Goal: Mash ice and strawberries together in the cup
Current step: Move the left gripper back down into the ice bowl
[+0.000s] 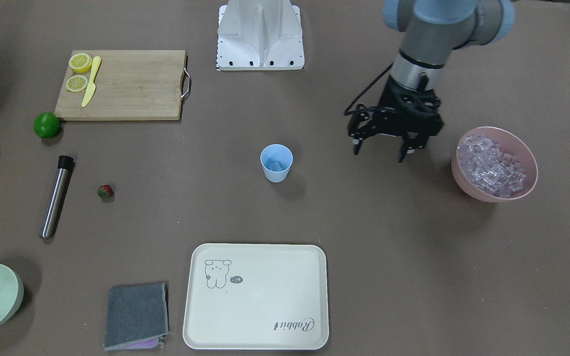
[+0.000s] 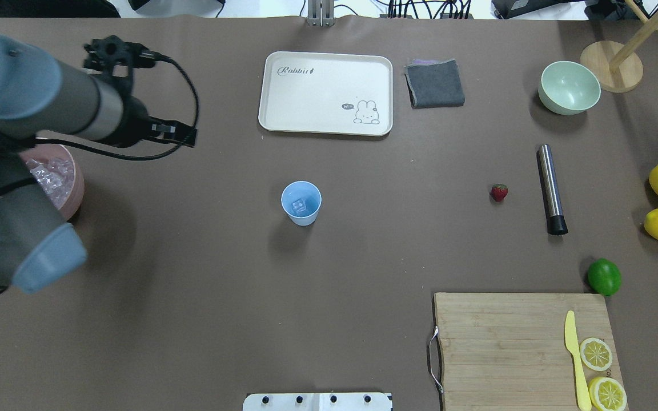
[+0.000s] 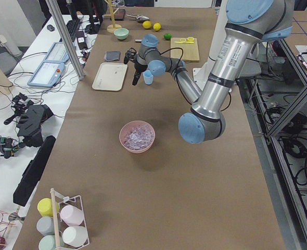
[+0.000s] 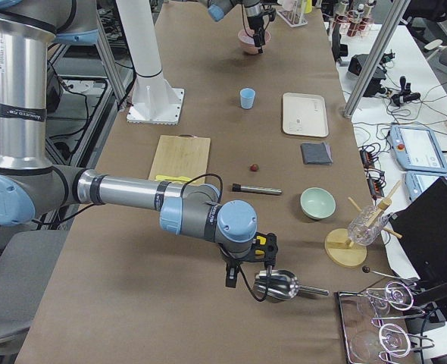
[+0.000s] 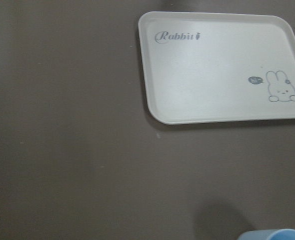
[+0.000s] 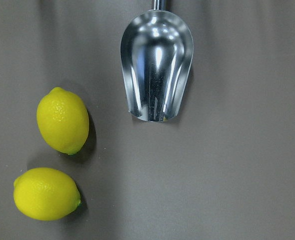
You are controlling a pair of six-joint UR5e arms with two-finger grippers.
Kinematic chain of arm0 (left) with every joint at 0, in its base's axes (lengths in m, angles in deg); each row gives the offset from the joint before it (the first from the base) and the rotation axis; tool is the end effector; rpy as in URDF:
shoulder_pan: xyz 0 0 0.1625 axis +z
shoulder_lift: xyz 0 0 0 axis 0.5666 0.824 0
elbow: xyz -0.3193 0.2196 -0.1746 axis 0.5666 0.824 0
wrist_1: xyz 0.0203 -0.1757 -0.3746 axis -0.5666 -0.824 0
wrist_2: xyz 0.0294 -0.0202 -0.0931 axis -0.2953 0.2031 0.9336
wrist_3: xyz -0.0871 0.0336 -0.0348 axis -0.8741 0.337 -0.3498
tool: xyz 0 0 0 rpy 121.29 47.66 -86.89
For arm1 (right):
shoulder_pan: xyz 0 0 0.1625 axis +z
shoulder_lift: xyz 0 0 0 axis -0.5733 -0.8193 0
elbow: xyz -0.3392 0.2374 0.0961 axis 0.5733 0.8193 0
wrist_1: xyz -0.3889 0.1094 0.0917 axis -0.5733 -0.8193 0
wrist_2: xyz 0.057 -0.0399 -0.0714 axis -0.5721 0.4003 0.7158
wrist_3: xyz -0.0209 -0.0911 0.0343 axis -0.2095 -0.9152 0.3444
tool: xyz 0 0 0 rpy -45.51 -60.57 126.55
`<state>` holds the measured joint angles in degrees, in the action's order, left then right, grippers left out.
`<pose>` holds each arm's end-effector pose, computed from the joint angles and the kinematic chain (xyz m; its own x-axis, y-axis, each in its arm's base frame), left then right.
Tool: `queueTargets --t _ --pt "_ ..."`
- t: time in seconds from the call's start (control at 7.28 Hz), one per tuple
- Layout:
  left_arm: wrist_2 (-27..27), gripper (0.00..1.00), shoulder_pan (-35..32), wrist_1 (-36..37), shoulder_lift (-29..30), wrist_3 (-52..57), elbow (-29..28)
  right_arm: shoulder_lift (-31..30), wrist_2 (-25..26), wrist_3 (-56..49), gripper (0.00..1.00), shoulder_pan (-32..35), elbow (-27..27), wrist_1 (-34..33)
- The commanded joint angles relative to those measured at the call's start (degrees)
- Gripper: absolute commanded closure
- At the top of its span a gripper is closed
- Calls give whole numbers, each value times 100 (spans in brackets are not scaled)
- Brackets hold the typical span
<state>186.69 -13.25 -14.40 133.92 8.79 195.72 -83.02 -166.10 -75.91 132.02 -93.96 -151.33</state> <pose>0.3073 -0.4878 0.2752 0.6493 0.2230 -0.7271 0.1183 0.9148 0.3862 0.1143 -0.4278 0.6815 0.6803 0.0863 0.7278 -0.0708 0.9961 -0.0519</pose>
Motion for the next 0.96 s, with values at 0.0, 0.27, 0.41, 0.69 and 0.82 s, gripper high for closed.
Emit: queueTargets --t 0.0,0.27,0.41,0.69,0.82 --pt "778 3 -898 -69 -970 1854 328 3 -21 0 0 0 0 1" --pt "992 3 -1138 -786 -1551 2574 58 3 -56 0 0 0 0 1" --pt "1010 3 -1138 -1748 -1806 2566 -466 3 -65 0 0 0 0 1" --pt "1282 3 -1138 -2704 -1896 2566 -1278 12 -73 0 0 0 -9 1" --pt "1283 3 -1138 -2715 -1992 2584 -1341 12 -73 0 0 0 -9 1"
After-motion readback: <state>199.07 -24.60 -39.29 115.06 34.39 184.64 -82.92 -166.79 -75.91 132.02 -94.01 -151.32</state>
